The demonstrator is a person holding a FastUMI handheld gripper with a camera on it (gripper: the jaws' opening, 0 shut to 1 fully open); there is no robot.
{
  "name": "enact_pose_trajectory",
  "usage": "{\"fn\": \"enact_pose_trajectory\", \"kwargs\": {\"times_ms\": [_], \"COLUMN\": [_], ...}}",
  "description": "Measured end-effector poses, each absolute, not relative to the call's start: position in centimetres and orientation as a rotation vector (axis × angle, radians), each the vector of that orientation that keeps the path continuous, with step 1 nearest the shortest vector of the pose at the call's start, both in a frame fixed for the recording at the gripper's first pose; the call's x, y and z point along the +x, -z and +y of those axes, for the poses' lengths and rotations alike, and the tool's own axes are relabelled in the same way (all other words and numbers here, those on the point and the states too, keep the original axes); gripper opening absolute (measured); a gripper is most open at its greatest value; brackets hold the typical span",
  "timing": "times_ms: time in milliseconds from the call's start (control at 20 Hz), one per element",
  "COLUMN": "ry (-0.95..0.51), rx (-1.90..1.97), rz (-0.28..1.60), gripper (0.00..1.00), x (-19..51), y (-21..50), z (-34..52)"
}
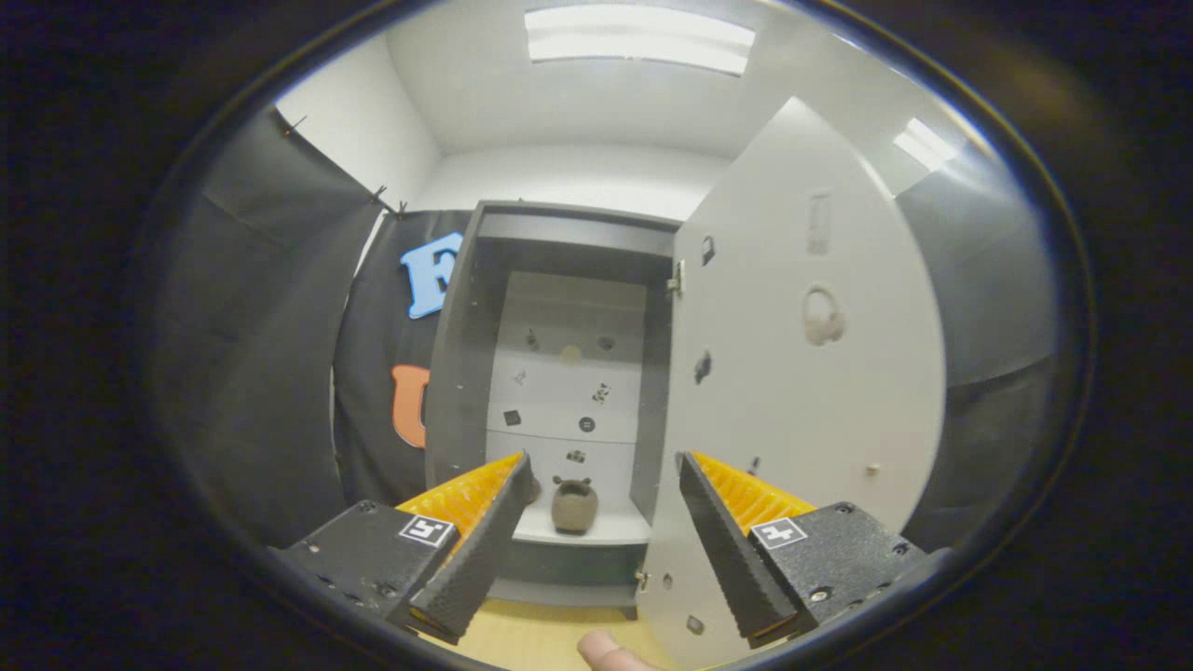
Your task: Open the shoe cabinet door, grab the shoes and put them into the shoe cabinet, then close the shoe cabinet door.
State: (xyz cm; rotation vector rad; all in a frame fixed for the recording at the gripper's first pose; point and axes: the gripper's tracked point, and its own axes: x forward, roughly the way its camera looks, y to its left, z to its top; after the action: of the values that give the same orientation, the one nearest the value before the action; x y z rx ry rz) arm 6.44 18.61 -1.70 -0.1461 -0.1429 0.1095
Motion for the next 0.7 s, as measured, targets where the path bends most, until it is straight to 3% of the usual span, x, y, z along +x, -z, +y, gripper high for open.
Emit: {"fn": "enact_pose_trajectory", "kwargs": {"times_ms": [450,700], "ry": [-0.213,-0.119], "rx": [-0.097,-0.077], "rz": [-0.201,-0.169], "gripper": [1.0,1.0], "x": [-4.8,-5.1], "y": [2.9,5.4], "z": [11.9,4.6]}}
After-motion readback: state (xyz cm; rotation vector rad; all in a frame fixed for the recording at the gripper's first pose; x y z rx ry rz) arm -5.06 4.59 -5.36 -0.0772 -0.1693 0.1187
